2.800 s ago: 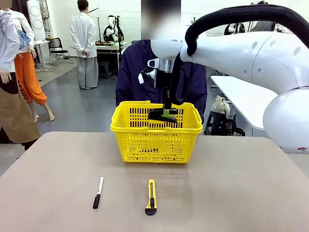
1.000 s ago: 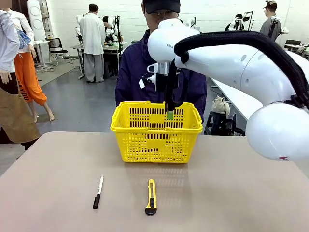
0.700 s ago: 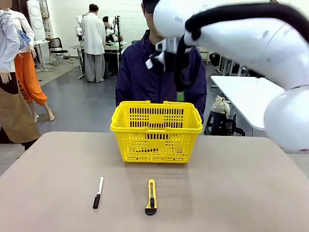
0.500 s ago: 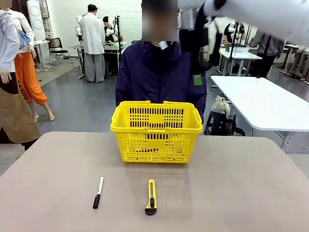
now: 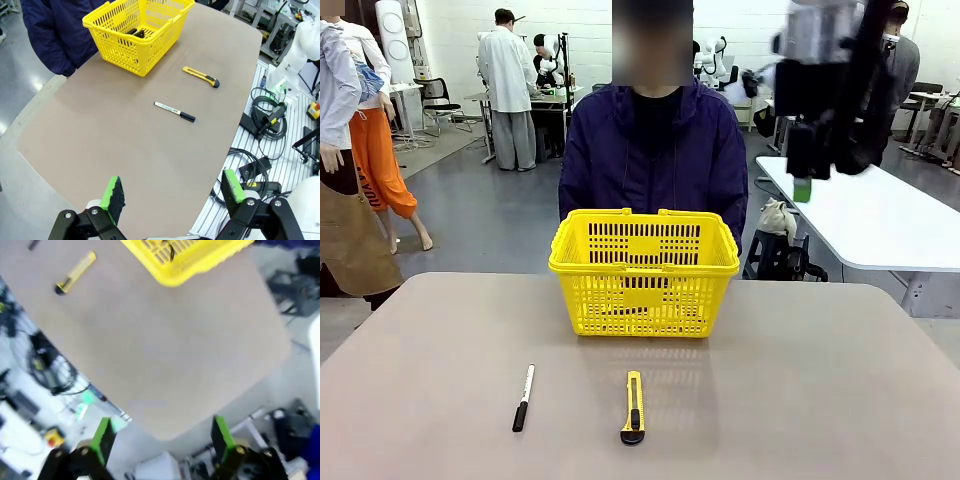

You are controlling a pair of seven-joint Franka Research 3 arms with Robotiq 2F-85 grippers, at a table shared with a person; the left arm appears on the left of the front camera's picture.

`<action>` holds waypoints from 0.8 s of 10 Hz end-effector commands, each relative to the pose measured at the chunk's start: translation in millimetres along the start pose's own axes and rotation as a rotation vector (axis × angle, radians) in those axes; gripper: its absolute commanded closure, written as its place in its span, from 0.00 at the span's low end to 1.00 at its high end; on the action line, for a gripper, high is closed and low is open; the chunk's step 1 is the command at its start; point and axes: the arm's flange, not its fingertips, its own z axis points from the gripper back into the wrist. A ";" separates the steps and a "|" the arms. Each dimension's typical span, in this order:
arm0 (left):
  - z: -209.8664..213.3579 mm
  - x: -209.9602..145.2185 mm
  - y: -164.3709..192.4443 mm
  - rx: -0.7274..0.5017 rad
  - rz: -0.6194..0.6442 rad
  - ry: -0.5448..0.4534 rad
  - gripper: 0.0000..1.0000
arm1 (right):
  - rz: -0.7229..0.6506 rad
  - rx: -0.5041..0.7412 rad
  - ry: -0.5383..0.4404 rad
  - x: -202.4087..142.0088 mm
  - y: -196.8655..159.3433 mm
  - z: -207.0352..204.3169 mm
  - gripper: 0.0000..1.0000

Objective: Place the items the person wants into the basket.
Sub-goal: Pick up the item the person points to and place it in the Market Basket.

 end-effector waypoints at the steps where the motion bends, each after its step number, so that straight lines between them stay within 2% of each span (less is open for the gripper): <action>1: 2.6 -1.1 0.5 -0.011 -0.019 -0.017 0.00 | -0.052 -0.056 -0.084 -63.0 37.6 -64.3 0.00; 3: 2.6 -1.1 0.5 -0.011 -0.019 -0.017 0.00 | -0.124 -0.048 -0.129 -75.1 20.8 -60.0 0.00; 6: 2.6 -1.1 0.5 -0.011 -0.019 -0.017 0.00 | -0.135 0.027 -0.163 -80.7 -9.4 -63.3 0.00; 7: 2.6 -1.1 0.5 -0.011 -0.019 -0.017 0.00 | -0.114 -0.033 -0.122 -88.9 7.3 -60.9 0.00; 8: 2.6 -1.1 0.5 -0.011 -0.019 -0.017 0.00 | -0.114 -0.033 -0.122 -88.9 7.3 -60.9 0.00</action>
